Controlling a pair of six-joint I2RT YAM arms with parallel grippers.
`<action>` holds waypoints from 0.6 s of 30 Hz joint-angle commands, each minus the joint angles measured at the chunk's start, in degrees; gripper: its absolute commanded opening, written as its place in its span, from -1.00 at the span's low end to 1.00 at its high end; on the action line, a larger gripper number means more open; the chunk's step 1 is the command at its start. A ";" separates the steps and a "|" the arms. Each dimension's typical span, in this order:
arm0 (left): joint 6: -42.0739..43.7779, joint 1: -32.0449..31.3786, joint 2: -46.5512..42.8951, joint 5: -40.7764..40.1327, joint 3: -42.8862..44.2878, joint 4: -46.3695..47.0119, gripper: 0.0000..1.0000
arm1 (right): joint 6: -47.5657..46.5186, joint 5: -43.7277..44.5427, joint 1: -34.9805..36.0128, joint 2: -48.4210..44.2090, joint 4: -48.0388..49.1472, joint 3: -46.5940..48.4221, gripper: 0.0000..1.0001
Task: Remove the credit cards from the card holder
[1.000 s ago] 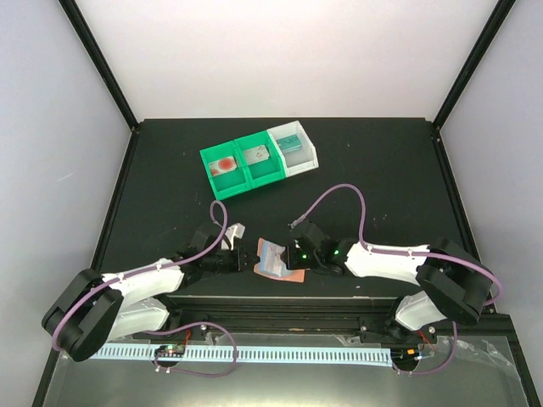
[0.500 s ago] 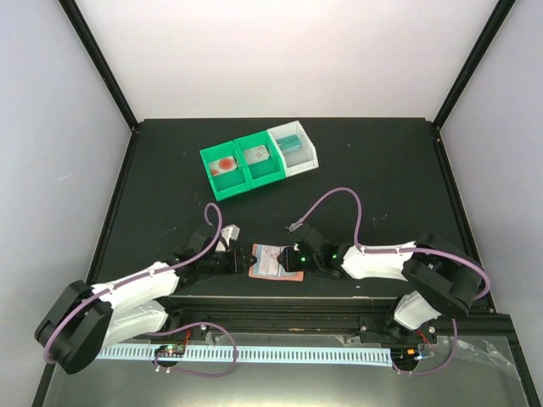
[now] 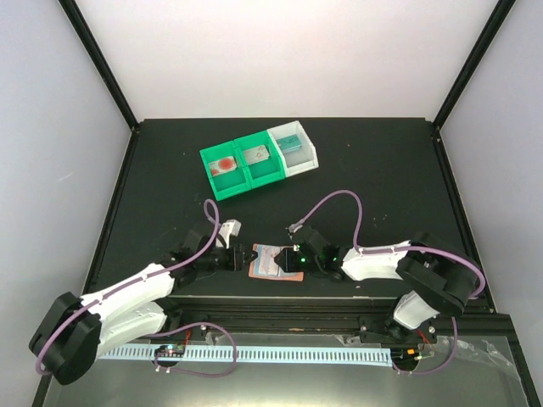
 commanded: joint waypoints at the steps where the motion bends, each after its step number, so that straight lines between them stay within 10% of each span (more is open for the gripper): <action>1: 1.29 -0.22 3.71 5.05 -0.36 6.35 -0.40 | 1.56 0.68 -0.31 0.85 1.78 -0.53 -0.70; 18: -1.00 -0.37 18.81 7.86 -3.61 18.28 -0.68 | 1.11 2.69 -0.33 3.38 -0.42 0.62 -0.61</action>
